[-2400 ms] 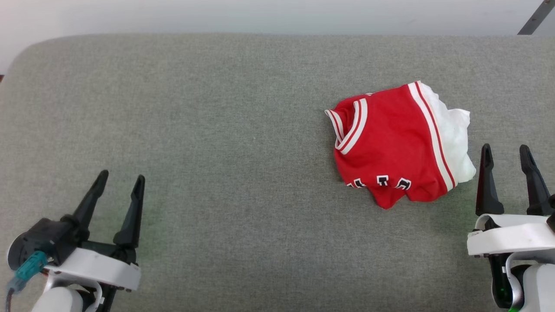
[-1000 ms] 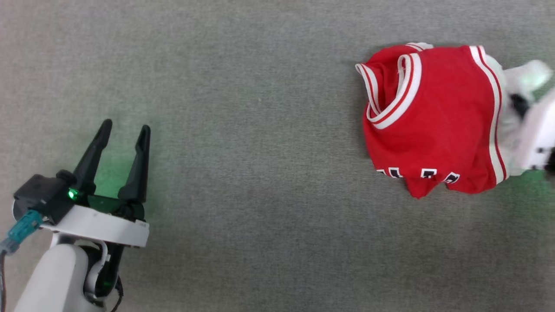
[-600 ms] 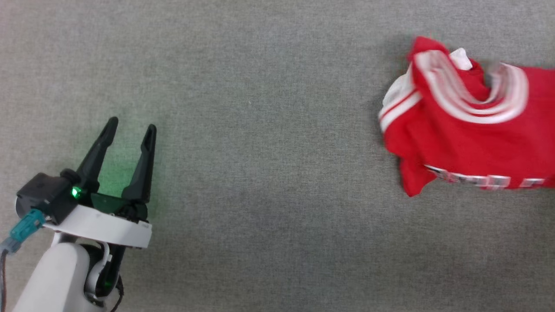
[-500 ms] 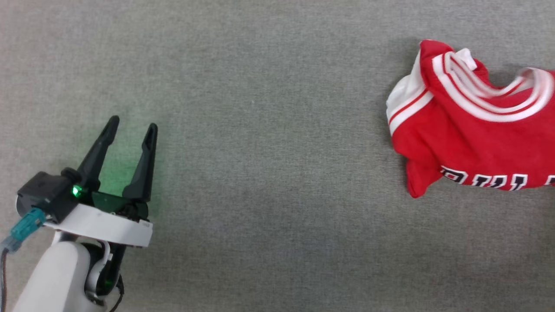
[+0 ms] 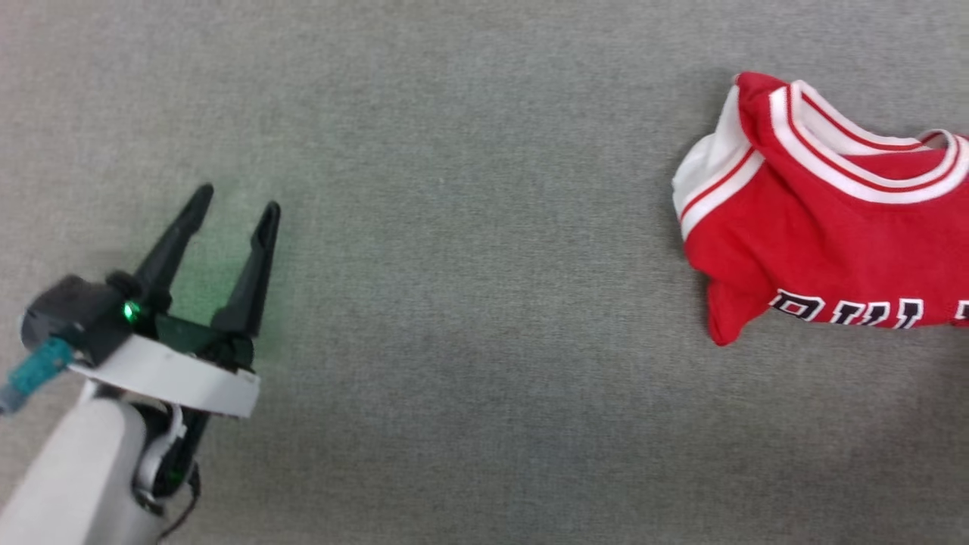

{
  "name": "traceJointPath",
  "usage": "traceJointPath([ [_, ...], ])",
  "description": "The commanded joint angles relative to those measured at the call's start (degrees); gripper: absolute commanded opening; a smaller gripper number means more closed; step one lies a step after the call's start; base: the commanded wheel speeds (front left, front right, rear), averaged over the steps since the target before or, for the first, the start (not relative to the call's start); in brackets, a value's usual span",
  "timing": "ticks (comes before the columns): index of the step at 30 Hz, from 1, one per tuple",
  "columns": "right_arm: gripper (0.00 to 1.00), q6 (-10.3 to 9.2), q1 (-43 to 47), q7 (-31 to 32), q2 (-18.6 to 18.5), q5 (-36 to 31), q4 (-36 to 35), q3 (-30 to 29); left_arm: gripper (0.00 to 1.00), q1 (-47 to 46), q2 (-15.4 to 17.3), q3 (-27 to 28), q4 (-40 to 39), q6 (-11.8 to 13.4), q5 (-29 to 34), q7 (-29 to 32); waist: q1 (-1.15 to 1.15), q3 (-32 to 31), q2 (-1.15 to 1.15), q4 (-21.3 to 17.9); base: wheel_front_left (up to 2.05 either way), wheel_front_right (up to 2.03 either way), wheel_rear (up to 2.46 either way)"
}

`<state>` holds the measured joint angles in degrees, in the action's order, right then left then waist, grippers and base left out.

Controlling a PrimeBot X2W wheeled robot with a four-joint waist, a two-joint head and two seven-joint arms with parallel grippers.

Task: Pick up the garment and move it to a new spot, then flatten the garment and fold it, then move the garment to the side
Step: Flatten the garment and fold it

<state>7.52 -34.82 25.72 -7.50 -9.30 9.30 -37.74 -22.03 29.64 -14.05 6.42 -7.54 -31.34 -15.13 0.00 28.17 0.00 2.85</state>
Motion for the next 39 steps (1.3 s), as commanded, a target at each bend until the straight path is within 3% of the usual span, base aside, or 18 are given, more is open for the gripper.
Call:
traceJointPath([
  [1,1.00,-0.05,-0.3,-0.9,0.0,0.4,-0.3,0.0,1.00,-1.1,0.5,-0.3,-0.3,0.1,-0.6,0.0,0.00,-0.6,0.00,-0.9,0.00,0.00,0.00],
  [7,1.00,-0.05,2.2,-7.6,2.5,4.0,-6.2,3.7,1.00,-8.6,9.4,-6.2,-1.8,0.1,-3.4,0.0,0.00,-1.7,0.00,-4.5,0.00,0.00,0.00],
  [11,1.00,-0.05,6.0,-9.6,3.9,10.6,-11.9,13.6,1.00,-16.6,16.0,-14.7,-2.2,0.1,-7.7,2.1,0.00,-2.2,0.00,-7.7,0.00,0.00,0.00],
  [15,1.00,-0.05,10.5,-12.8,4.5,15.9,-16.3,23.3,1.00,-25.9,19.0,-25.5,-3.7,0.1,-16.5,11.2,0.00,-2.5,0.00,-11.0,0.00,0.00,0.00],
  [21,1.00,-0.05,16.7,-19.1,4.6,23.4,-18.3,31.2,1.00,-39.1,16.8,-38.6,-0.4,0.1,-36.6,34.4,0.00,-1.6,0.00,-15.2,0.00,0.00,0.00],
  [26,1.00,-0.05,18.8,-22.4,4.7,25.3,-19.0,34.6,1.00,-46.1,12.5,-41.1,6.4,0.1,-47.8,47.7,0.00,0.5,0.00,-19.5,0.00,0.00,0.00],
  [32,1.00,-0.05,19.2,-24.8,4.7,26.2,-19.0,38.5,1.00,-49.3,10.5,-43.5,13.0,0.1,-50.8,55.0,0.00,2.3,0.00,-25.1,0.00,0.00,0.00],
  [39,1.00,-0.05,19.9,-25.8,4.7,26.3,-19.0,41.5,1.00,-48.8,9.5,-44.6,16.7,0.1,-52.0,56.0,0.00,2.4,0.00,-28.7,0.00,0.00,0.00],
])
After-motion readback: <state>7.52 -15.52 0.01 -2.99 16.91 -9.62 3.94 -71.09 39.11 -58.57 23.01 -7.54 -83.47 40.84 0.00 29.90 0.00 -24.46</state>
